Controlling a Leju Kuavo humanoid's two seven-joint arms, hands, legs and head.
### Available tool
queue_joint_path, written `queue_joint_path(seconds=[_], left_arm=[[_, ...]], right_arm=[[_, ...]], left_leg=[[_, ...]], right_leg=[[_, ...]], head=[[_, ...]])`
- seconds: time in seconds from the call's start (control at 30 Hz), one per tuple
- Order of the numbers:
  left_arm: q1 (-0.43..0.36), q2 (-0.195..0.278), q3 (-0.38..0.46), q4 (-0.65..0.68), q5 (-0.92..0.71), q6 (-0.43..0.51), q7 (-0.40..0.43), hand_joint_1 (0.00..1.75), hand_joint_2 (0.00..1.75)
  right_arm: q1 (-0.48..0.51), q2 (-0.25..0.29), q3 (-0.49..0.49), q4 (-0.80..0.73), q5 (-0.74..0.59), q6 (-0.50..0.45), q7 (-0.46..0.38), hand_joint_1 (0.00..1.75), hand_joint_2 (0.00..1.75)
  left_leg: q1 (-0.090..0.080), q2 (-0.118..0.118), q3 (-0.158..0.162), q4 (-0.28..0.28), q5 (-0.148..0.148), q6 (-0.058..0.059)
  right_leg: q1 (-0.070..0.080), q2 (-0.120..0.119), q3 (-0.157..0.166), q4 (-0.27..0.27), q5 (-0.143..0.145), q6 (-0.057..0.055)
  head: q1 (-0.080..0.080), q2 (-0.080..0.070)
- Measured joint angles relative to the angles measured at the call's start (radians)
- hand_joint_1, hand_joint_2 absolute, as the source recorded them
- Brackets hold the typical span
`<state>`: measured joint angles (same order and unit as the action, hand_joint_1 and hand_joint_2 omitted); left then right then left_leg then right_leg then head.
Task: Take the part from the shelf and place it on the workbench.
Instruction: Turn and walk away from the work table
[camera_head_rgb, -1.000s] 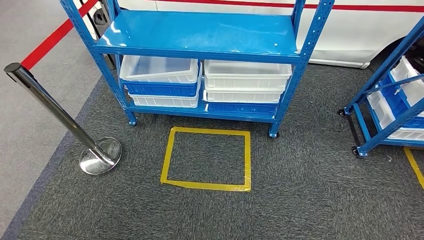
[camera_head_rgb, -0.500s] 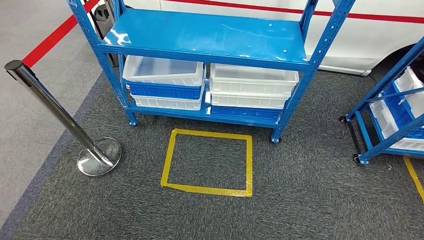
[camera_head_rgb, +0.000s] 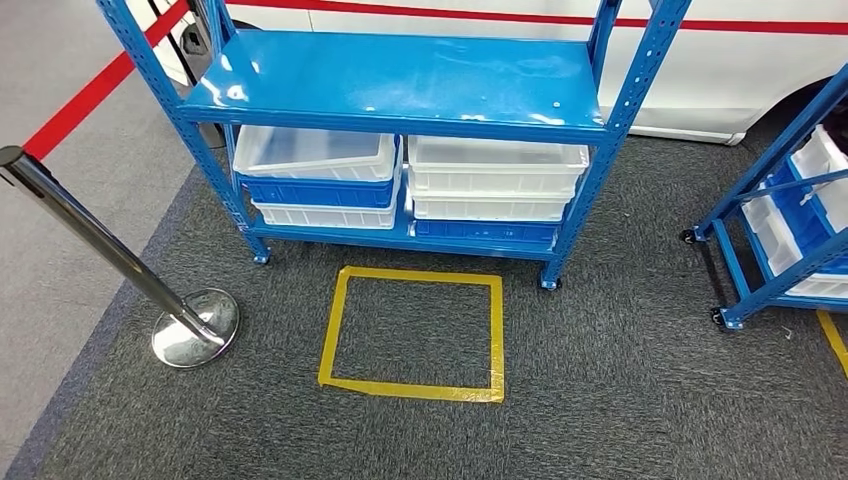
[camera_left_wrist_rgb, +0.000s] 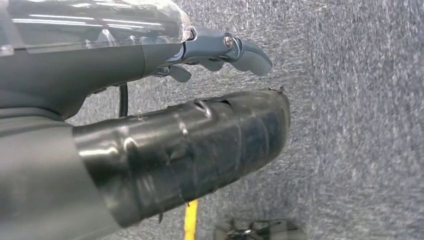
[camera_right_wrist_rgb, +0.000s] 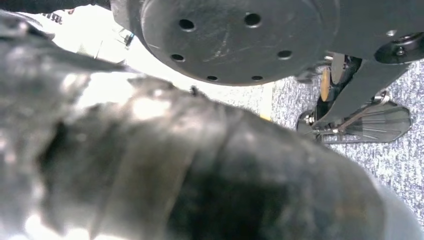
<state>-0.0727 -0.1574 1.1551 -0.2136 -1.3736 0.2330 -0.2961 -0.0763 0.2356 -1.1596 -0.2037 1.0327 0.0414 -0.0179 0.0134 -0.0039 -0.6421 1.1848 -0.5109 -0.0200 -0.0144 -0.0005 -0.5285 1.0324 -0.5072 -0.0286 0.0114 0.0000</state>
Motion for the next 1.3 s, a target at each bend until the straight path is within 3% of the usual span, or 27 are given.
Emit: queue_joint_path(seconds=[0.07, 0.1, 0.23, 0.3, 0.37, 0.4, 0.43, 0.47, 0.53, 0.6, 0.67, 0.77, 0.8, 0.87, 0.9, 0.93, 0.97, 1.03, 1.07, 1.13, 1.23, 1.3], left_arm=[[0.000, 0.001, 0.000, 0.000, 0.000, 0.000, 0.000, 0.00, 0.00], [0.000, 0.001, 0.000, 0.000, 0.000, 0.000, 0.000, 0.00, 0.00], [0.001, 0.000, 0.000, 0.000, 0.000, 0.000, 0.000, 0.00, 0.00], [0.002, -0.001, 0.000, 0.000, 0.000, 0.000, 0.000, 0.00, 0.00], [0.001, -0.001, 0.000, 0.000, 0.000, -0.001, 0.000, 0.00, 0.00], [0.001, 0.000, 0.000, 0.000, 0.000, -0.001, 0.000, 0.00, 0.00], [0.000, 0.000, 0.000, 0.000, 0.000, -0.001, 0.000, 0.00, 0.00], [0.001, 0.000, 0.000, 0.000, 0.000, -0.001, 0.001, 0.00, 0.00], [0.003, -0.001, 0.000, 0.000, 0.000, -0.001, 0.001, 0.00, 0.00], [0.003, -0.004, 0.000, 0.001, 0.000, -0.001, 0.002, 0.00, 0.00], [0.001, -0.005, 0.000, 0.001, 0.000, -0.001, 0.003, 0.00, 0.00], [-0.002, -0.004, 0.000, 0.001, 0.000, 0.000, 0.003, 0.00, 0.00], [-0.002, -0.004, 0.000, 0.001, 0.000, 0.000, 0.003, 0.00, 0.00], [-0.001, -0.004, 0.000, 0.001, 0.000, 0.000, 0.003, 0.00, 0.00], [0.000, -0.004, 0.000, 0.001, 0.000, 0.000, 0.003, 0.00, 0.00], [0.000, -0.004, 0.000, 0.001, 0.000, 0.000, 0.004, 0.00, 0.00], [0.001, -0.004, 0.000, 0.001, 0.000, 0.000, 0.004, 0.00, 0.00], [0.002, -0.004, 0.000, 0.001, 0.001, 0.000, 0.005, 0.00, 0.00], [0.002, -0.004, 0.000, 0.001, 0.001, 0.000, 0.006, 0.00, 0.00], [0.000, -0.004, 0.000, 0.001, 0.001, 0.001, 0.007, 0.00, 0.00], [0.001, -0.004, 0.000, 0.001, 0.001, 0.001, 0.007, 0.00, 0.00], [0.002, -0.006, 0.000, 0.001, 0.001, 0.001, 0.007, 0.00, 0.00]], right_arm=[[0.000, 0.000, 0.000, 0.000, 0.000, 0.000, 0.000, 0.00, 0.00], [-0.001, 0.000, 0.000, 0.000, 0.000, 0.000, 0.000, 0.00, 0.00], [-0.005, 0.000, 0.000, 0.000, 0.000, 0.000, 0.000, 0.00, 0.00], [-0.006, 0.000, 0.000, 0.000, 0.000, -0.001, 0.000, 0.00, 0.00], [-0.005, 0.000, 0.000, 0.000, 0.000, -0.001, 0.002, 0.00, 0.00], [-0.004, 0.000, 0.000, 0.000, 0.000, -0.001, 0.002, 0.00, 0.00], [-0.004, 0.000, 0.000, 0.000, 0.000, -0.001, 0.002, 0.00, 0.00], [-0.003, 0.000, 0.000, 0.000, 0.000, -0.001, 0.002, 0.00, 0.00], [-0.002, -0.001, 0.000, 0.000, 0.000, -0.002, 0.003, 0.00, 0.00], [-0.002, -0.001, 0.000, 0.000, 0.000, -0.003, 0.003, 0.00, 0.00], [-0.003, -0.002, 0.000, 0.000, 0.000, -0.004, 0.004, 0.00, 0.00], [-0.002, -0.001, 0.000, 0.000, 0.001, -0.003, 0.006, 0.00, 0.00], [-0.002, -0.001, 0.000, 0.000, 0.001, -0.003, 0.007, 0.00, 0.00], [-0.002, -0.001, 0.000, 0.000, 0.002, -0.002, 0.010, 0.00, 0.00], [-0.002, -0.001, 0.000, 0.000, 0.002, -0.002, 0.011, 0.00, 0.00], [-0.002, -0.001, 0.000, 0.000, 0.003, -0.002, 0.011, 0.00, 0.00], [-0.002, 0.000, 0.000, 0.000, 0.004, -0.002, 0.012, 0.00, 0.00], [-0.001, 0.000, 0.000, 0.000, 0.004, -0.002, 0.013, 0.00, 0.00], [-0.001, 0.000, 0.000, 0.000, 0.005, -0.002, 0.013, 0.00, 0.00], [-0.003, 0.000, 0.000, 0.000, 0.005, -0.002, 0.014, 0.00, 0.00], [-0.007, 0.000, 0.000, 0.000, 0.005, -0.002, 0.014, 0.00, 0.00], [-0.008, 0.000, 0.000, 0.000, 0.005, -0.002, 0.014, 0.00, 0.00]], left_leg=[[-0.004, 0.001, 0.043, -0.116, 0.056, 0.009], [-0.006, 0.001, 0.055, -0.145, 0.061, 0.014], [-0.005, 0.000, 0.069, -0.167, 0.053, 0.038], [-0.002, 0.001, 0.080, -0.176, 0.052, 0.051], [-0.004, 0.001, 0.086, -0.176, 0.045, 0.059], [-0.005, 0.001, 0.090, -0.176, 0.041, 0.061], [-0.005, -0.001, 0.096, -0.176, 0.036, 0.061], [-0.006, -0.002, 0.105, -0.176, 0.030, 0.059], [-0.007, -0.004, 0.122, -0.175, 0.015, 0.053], [-0.009, -0.004, 0.128, -0.172, 0.003, 0.042], [-0.009, -0.003, 0.130, -0.175, -0.003, 0.031], [-0.009, -0.001, 0.126, -0.148, -0.026, 0.017], [-0.007, -0.001, 0.105, -0.104, -0.048, 0.011], [-0.002, -0.001, 0.028, 0.030, -0.098, 0.001], [0.000, -0.001, -0.008, 0.083, -0.107, -0.003], [0.001, -0.001, -0.030, 0.105, -0.098, -0.005], [0.002, -0.001, -0.032, 0.085, -0.066, -0.006], [0.003, 0.001, 0.012, -0.040, 0.022, -0.001], [0.001, 0.001, 0.037, -0.102, 0.050, 0.003], [-0.004, 0.001, 0.061, -0.155, 0.059, 0.014], [-0.003, -0.001, 0.069, -0.167, 0.053, 0.032], [0.002, 0.000, 0.081, -0.178, 0.052, 0.046]], right_leg=[[0.003, 0.000, 0.009, 0.002, -0.013, 0.009], [0.005, 0.000, 0.009, 0.002, -0.017, 0.015], [0.004, 0.000, 0.013, 0.011, -0.035, 0.037], [0.002, 0.001, -0.026, 0.096, -0.079, 0.044], [0.002, 0.001, -0.106, 0.233, -0.131, 0.049], [0.001, 0.001, -0.138, 0.278, -0.136, 0.050], [0.001, 0.001, -0.154, 0.289, -0.119, 0.050], [0.001, 0.001, -0.149, 0.258, -0.082, 0.048], [0.005, 0.001, -0.104, 0.129, 0.007, 0.037], [0.012, 0.001, -0.067, 0.035, 0.041, 0.026], [0.016, 0.001, -0.058, 0.017, 0.034, 0.018], [0.006, -0.001, -0.041, 0.001, 0.033, 0.005], [0.002, -0.002, -0.035, -0.003, 0.032, 0.000], [0.003, -0.004, -0.027, -0.004, 0.024, -0.007], [0.003, -0.004, -0.022, -0.004, 0.020, -0.008], [0.003, -0.003, -0.016, -0.004, 0.014, -0.008], [0.002, -0.002, -0.007, -0.004, 0.008, -0.006], [0.002, -0.001, 0.012, -0.004, -0.006, -0.001], [0.003, 0.000, 0.017, -0.003, -0.014, 0.004], [0.006, 0.000, 0.020, -0.004, -0.023, 0.015], [0.006, 0.000, 0.026, -0.004, -0.033, 0.031], [0.005, 0.000, 0.001, 0.058, -0.069, 0.040]], head=[[0.000, 0.000], [0.001, 0.000], [0.001, 0.000], [0.002, 0.000], [0.002, 0.000], [0.002, 0.000], [0.002, 0.000], [0.002, 0.000], [0.002, 0.000], [0.002, 0.000], [0.002, 0.000], [0.000, 0.000], [-0.001, 0.000], [-0.002, 0.000], [-0.002, 0.000], [-0.002, 0.000], [-0.002, 0.000], [-0.001, 0.000], [-0.001, 0.000], [-0.001, 0.000], [0.000, 0.000], [0.001, 0.000]])
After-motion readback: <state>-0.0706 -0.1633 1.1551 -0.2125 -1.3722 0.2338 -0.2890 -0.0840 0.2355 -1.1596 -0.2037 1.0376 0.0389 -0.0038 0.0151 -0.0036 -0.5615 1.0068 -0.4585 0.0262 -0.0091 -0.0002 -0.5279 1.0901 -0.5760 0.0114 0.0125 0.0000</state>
